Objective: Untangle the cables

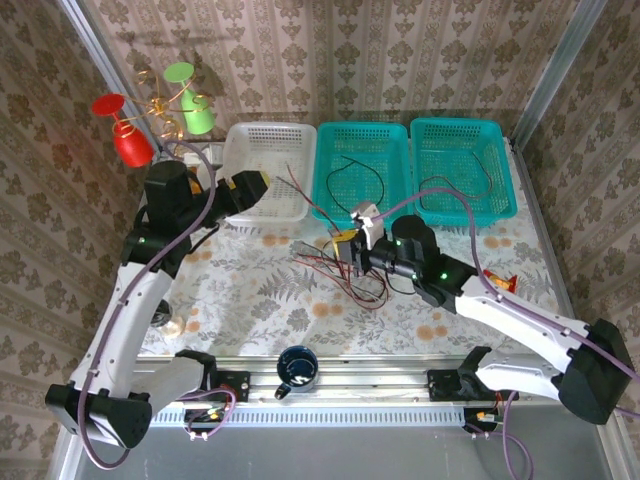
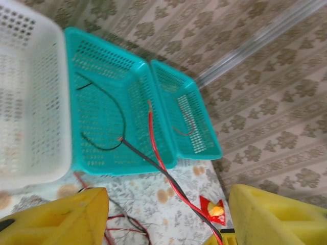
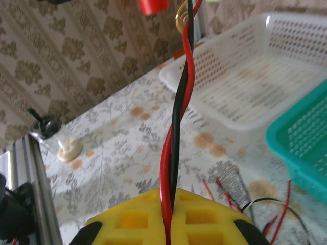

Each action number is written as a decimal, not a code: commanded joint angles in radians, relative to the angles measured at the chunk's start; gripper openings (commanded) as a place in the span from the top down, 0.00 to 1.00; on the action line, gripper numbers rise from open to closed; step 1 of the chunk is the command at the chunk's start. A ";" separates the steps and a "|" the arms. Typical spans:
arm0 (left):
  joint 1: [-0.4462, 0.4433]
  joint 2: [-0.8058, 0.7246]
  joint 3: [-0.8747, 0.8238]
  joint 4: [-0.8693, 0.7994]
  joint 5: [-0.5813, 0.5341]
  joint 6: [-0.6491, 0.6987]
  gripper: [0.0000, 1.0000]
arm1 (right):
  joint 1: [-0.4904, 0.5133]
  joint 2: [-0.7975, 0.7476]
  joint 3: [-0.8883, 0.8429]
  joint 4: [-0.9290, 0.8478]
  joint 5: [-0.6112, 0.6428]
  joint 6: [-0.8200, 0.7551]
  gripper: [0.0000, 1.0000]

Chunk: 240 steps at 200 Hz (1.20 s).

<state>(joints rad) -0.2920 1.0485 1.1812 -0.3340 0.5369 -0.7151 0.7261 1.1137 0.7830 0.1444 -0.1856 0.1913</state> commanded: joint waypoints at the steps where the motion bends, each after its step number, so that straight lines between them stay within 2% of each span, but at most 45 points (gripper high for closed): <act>1: 0.003 0.014 0.021 0.104 0.076 -0.043 0.38 | -0.010 -0.043 -0.041 0.048 0.107 0.022 1.00; 25: -0.009 0.043 0.005 0.165 0.086 -0.076 0.42 | -0.014 -0.063 -0.060 0.073 0.126 0.025 1.00; 51: -0.062 0.087 -0.006 0.238 0.070 -0.092 0.48 | -0.013 -0.068 -0.065 0.071 0.148 0.024 1.00; 76: -0.130 0.148 0.000 0.287 0.063 -0.095 0.47 | -0.014 -0.074 -0.072 0.082 0.153 0.033 1.00; 103: -0.157 0.191 0.004 0.306 0.033 -0.082 0.45 | -0.014 -0.074 -0.073 0.100 0.153 0.050 1.00; 162: -0.157 0.307 -0.031 0.538 0.067 -0.221 0.43 | -0.014 -0.066 -0.067 0.121 0.135 0.059 1.00; 198: -0.154 0.359 -0.018 0.604 0.071 -0.251 0.43 | -0.014 -0.073 -0.067 0.123 0.129 0.064 1.00; 216: -0.152 0.372 -0.024 0.626 0.057 -0.253 0.44 | -0.014 -0.076 -0.069 0.125 0.122 0.067 1.00; 240: -0.150 0.394 -0.033 0.674 0.051 -0.274 0.51 | -0.014 -0.077 -0.077 0.138 0.111 0.077 1.00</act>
<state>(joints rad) -0.4454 1.4273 1.1580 0.2356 0.5835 -0.9569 0.7170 1.0611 0.7204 0.2310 -0.0593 0.2451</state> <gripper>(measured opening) 0.516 0.084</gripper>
